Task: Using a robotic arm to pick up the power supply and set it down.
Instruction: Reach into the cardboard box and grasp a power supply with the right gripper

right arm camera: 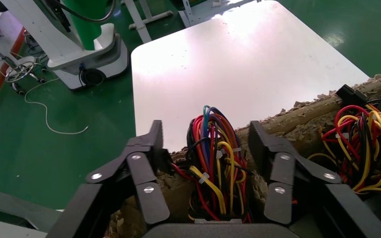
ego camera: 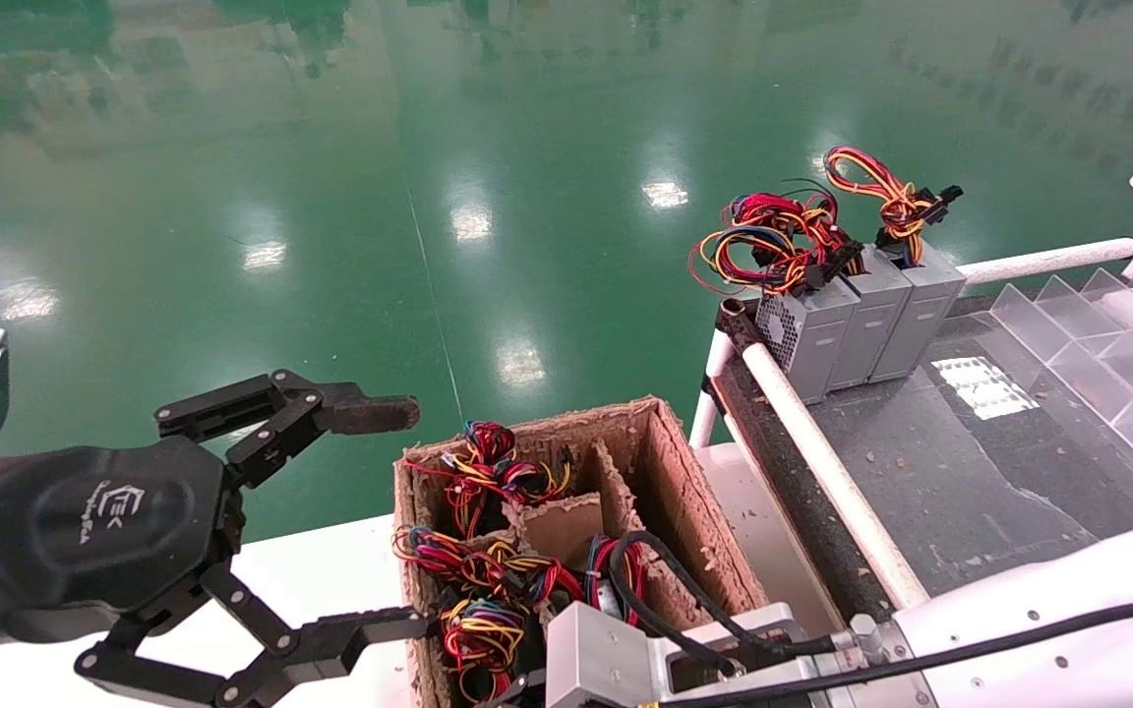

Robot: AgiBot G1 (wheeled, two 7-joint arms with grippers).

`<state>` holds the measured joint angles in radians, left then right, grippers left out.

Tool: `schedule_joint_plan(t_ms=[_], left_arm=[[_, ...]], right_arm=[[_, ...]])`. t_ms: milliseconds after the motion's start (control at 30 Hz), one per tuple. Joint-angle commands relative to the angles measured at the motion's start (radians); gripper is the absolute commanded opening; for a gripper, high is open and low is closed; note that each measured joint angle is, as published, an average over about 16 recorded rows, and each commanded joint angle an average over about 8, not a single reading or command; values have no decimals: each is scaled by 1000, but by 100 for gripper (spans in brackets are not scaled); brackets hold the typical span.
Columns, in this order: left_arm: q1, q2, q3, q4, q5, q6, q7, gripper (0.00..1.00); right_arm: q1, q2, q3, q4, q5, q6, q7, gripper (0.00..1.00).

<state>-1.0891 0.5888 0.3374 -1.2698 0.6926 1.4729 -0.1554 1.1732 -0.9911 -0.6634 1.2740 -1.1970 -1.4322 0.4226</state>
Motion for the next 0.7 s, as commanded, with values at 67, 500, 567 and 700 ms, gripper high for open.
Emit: schedule_joint_plan(t_ms=[67, 500, 567, 700], left_arm=[[0, 0, 0, 0, 0, 0, 0, 100], [0, 0, 0, 0, 0, 0, 0, 100], [0, 0, 0, 0, 0, 0, 0, 100], [0, 0, 0, 0, 0, 0, 0, 100]], right_arm=[[-3, 2, 1, 4, 1, 1, -1, 0], [-24, 39, 32, 35, 44, 1, -28, 0], [-27, 43, 33, 38, 47, 0, -29, 0], [-32, 47, 31, 41, 44, -1, -28, 0]])
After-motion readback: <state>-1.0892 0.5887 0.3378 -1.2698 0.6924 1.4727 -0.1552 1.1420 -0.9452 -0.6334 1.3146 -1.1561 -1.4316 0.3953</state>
